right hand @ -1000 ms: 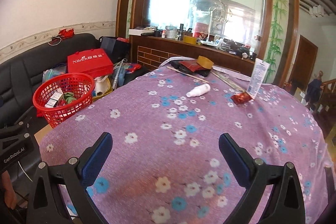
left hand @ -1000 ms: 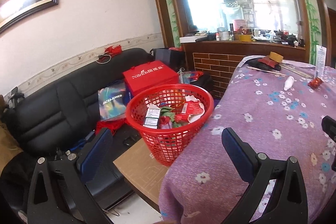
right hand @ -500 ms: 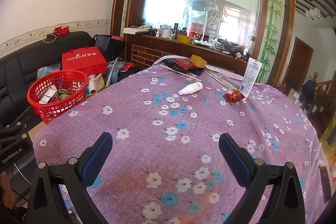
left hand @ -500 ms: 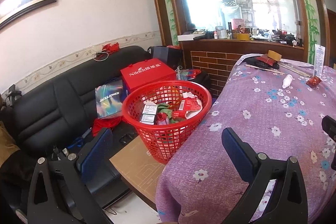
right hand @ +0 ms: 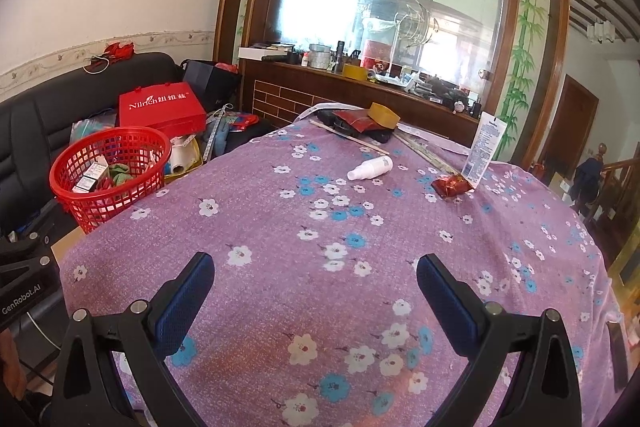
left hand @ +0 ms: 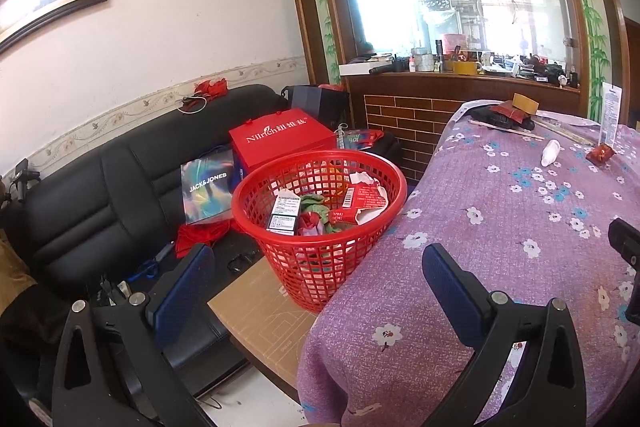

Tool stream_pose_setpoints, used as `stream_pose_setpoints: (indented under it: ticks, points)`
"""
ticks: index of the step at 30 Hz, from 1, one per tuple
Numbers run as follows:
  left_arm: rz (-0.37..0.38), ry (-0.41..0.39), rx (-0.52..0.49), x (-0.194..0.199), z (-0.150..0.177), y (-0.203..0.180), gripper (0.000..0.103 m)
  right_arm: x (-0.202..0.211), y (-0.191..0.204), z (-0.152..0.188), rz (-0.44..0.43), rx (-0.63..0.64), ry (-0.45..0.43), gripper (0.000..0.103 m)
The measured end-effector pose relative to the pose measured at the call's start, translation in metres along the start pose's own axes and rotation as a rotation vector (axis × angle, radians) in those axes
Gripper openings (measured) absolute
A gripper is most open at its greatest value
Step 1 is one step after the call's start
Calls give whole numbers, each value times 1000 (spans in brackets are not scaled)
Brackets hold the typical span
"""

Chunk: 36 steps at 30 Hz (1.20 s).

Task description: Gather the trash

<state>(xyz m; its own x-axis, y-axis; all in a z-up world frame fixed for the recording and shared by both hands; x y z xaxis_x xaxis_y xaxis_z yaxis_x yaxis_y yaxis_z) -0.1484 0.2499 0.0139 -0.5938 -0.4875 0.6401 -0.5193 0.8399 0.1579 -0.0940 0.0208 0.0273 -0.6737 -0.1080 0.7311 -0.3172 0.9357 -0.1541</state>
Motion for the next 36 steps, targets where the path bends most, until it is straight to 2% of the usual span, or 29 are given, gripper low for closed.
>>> stream_pose_setpoints:
  ticks: [17, 36]
  points:
    - [31, 25, -5, -4, 6, -5, 103, -1, 2, 4, 9, -7, 10, 103]
    - [30, 25, -7, -4, 5, -10, 103, -1, -1, 6, 16, -6, 8, 103]
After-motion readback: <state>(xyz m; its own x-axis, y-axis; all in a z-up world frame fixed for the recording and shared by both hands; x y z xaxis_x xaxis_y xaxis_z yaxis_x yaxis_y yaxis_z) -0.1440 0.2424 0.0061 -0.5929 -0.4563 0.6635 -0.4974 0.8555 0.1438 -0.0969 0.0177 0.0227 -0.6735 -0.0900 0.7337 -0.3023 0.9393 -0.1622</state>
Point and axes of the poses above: each gripper's, at about its wrist camera, not at the fingertips, and x roughly against the way its jaws point, y to its left, z to its underside, the point moved 10 cm from there along -x, roughly the way its jaws point, and after that the axes turned 15 degrees about y, right-handed, at the moved point
